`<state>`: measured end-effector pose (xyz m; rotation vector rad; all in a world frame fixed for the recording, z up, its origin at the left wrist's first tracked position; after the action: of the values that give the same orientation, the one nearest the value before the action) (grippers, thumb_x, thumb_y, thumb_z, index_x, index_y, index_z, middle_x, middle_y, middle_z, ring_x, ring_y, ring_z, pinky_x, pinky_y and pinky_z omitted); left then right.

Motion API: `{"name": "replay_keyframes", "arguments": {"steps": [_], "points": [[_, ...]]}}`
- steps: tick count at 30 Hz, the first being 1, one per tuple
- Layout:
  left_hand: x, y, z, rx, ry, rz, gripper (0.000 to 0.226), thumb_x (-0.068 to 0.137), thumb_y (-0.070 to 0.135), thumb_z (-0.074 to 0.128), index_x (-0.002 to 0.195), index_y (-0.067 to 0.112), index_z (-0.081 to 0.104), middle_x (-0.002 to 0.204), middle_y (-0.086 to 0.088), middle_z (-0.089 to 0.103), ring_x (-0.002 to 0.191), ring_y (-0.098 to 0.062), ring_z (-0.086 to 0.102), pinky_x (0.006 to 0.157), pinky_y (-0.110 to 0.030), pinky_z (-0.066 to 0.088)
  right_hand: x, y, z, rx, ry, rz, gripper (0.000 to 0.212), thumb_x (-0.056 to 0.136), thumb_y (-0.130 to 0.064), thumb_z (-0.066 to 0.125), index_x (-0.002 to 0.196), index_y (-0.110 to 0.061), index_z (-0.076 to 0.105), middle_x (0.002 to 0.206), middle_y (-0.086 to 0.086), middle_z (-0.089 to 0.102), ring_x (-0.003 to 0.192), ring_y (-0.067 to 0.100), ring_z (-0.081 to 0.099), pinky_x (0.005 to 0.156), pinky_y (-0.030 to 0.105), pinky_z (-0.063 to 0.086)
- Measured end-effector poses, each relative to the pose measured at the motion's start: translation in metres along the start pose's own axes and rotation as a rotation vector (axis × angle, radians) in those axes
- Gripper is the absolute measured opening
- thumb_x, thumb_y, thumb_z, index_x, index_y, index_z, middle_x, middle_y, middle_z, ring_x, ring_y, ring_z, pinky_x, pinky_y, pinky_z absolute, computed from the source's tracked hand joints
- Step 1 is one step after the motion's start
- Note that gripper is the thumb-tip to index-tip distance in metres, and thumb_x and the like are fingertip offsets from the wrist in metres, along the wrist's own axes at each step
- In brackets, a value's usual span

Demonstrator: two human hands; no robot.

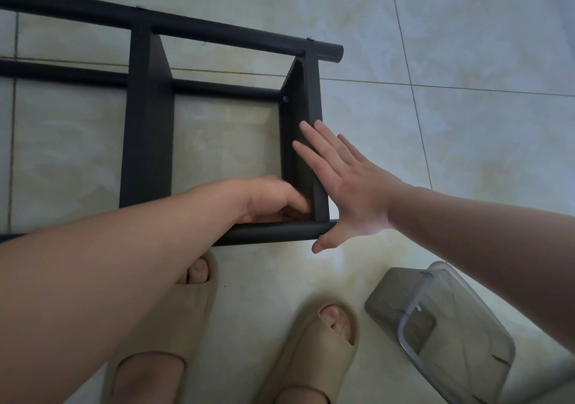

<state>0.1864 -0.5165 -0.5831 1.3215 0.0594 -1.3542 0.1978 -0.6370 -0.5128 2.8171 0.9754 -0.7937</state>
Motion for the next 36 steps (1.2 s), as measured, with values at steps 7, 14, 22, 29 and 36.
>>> {"name": "replay_keyframes", "arguments": {"steps": [7,14,22,29,36], "points": [[0.0010,0.0005,-0.0003,0.067,0.026,0.022,0.014,0.091,0.000,0.058,0.099,-0.004,0.067,0.092,-0.020,0.063,0.087,-0.030,0.060,0.084,-0.040,0.046,0.0001,0.0003,0.0003,0.004,0.003,-0.003,0.148,0.052,-0.100,0.049,0.159,-0.022,-0.016,0.156,-0.007,-0.044,0.148,0.017,-0.036,0.123,0.046,-0.006],[0.0040,-0.0033,-0.0003,-0.039,-0.055,0.019,0.023,0.093,-0.006,0.053,0.087,0.008,0.071,0.082,-0.009,0.072,0.080,-0.023,0.069,0.080,-0.032,0.053,-0.0003,0.0001,0.0004,-0.005,0.011,-0.001,0.148,0.052,-0.100,0.049,0.160,-0.020,-0.014,0.159,-0.005,-0.039,0.149,0.018,-0.035,0.124,0.048,-0.003],[0.0046,-0.0032,0.0028,-0.042,-0.073,0.022,0.020,0.094,0.000,0.055,0.084,0.008,0.070,0.081,-0.008,0.073,0.078,-0.020,0.070,0.075,-0.029,0.055,-0.0004,0.0004,0.0009,-0.002,0.004,-0.004,0.148,0.052,-0.101,0.048,0.159,-0.021,-0.016,0.158,-0.005,-0.040,0.149,0.018,-0.035,0.125,0.049,-0.002],[0.0034,-0.0053,0.0008,-0.038,-0.102,-0.010,0.024,0.096,0.000,0.052,0.084,0.012,0.069,0.077,-0.002,0.073,0.074,-0.016,0.069,0.074,-0.029,0.051,-0.0005,0.0005,0.0002,-0.002,0.006,-0.003,0.148,0.052,-0.101,0.048,0.160,-0.019,-0.014,0.159,-0.005,-0.039,0.149,0.018,-0.034,0.125,0.049,-0.002],[0.0017,-0.0011,0.0032,-0.121,-0.107,0.023,0.024,0.094,-0.005,0.050,0.084,0.007,0.068,0.077,-0.008,0.072,0.071,-0.018,0.071,0.063,-0.024,0.055,0.0005,0.0010,0.0017,-0.004,0.017,-0.011,0.148,0.052,-0.102,0.045,0.160,-0.019,-0.014,0.159,-0.004,-0.038,0.150,0.019,-0.033,0.125,0.050,-0.002]]}}
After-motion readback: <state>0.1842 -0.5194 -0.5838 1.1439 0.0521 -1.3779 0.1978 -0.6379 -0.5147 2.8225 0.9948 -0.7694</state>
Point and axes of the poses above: each hand's wrist, its own x-axis towards the middle knuckle, its own z-axis out of the palm, y = z × x, the point moved 5 cm from there along x, towards the middle knuckle
